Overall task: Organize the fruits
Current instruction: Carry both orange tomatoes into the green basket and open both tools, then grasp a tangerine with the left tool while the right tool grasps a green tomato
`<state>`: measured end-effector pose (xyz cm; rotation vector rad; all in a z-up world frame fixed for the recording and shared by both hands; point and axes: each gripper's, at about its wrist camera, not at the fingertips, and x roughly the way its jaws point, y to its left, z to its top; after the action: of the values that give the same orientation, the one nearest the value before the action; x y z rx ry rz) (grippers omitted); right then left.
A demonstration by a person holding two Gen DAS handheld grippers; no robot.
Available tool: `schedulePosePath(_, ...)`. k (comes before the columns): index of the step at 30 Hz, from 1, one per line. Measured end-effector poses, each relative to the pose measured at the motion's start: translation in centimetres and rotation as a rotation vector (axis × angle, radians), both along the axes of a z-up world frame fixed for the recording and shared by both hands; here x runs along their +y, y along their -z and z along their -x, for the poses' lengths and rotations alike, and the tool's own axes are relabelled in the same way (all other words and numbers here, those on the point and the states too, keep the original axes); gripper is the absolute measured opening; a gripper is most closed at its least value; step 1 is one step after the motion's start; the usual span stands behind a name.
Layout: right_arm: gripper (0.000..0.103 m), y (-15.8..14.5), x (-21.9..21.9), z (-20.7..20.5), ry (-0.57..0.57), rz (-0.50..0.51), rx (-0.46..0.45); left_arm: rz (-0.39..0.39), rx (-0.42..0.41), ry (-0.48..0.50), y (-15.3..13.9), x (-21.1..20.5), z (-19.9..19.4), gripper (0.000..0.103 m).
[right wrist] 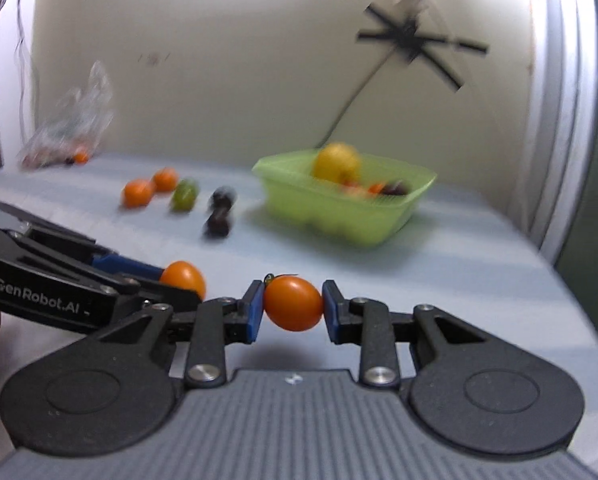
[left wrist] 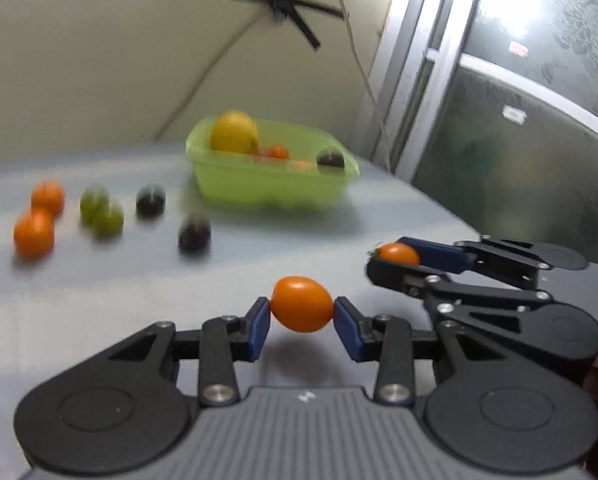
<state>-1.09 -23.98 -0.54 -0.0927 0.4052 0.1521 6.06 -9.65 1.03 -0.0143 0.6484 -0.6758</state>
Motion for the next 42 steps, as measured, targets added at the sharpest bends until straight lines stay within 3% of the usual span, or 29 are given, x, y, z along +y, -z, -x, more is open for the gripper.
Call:
schedulePosePath(6,0.034,-2.5,-3.3,-5.4,0.052,-0.028,-0.146,0.034,-0.063,-0.054,-3.4,-3.3,-7.2,0.036)
schedulePosePath(13,0.035,-1.4,-5.7,-11.3,0.130,-0.072,-0.101,-0.002,-0.027,-0.116,-2.5,-6.6,-12.7,0.035)
schedulePosePath(17,0.038,-0.5,-6.2,-11.8,0.126,-0.068,-0.090,-0.024,-0.027,-0.149,-1.7,-7.6,-13.5,0.055)
schedulePosePath(19,0.050,-0.4,-6.4,-11.7,0.131,-0.078,-0.101,-0.014,-0.035,-0.158,-1.7,-7.4,-13.3,0.056)
schedulePosePath(22,0.055,-0.6,-6.8,-10.8,0.140,-0.097,-0.147,0.026,-0.036,-0.154,-2.8,-5.9,-12.4,0.057)
schedulePosePath(26,0.054,-1.3,-7.0,-8.2,0.163,-0.114,-0.261,0.102,-0.103,-0.186,-4.5,-0.2,-9.0,0.058)
schedulePosePath(29,0.054,-1.6,-7.0,-7.0,0.169,-0.128,-0.295,0.073,-0.142,-0.288,-4.1,5.4,-6.5,0.060)
schedulePosePath(32,0.054,-1.7,-6.5,-6.9,0.133,-0.170,-0.243,-0.035,-0.121,-0.413,-2.3,10.1,-5.3,0.061)
schedulePosePath(35,0.054,-2.1,-4.6,-7.0,0.037,-0.228,-0.160,-0.060,-0.042,-0.483,-0.3,13.4,-5.4,0.061)
schedulePosePath(38,0.054,-2.1,-0.9,-7.1,-0.072,-0.215,-0.101,-0.046,-0.020,-0.478,0.5,14.1,-5.7,0.060)
schedulePosePath(42,0.050,-1.4,5.0,-8.4,-0.199,-0.091,-0.021,-0.051,-0.051,-0.430,0.6,12.1,-7.2,0.062)
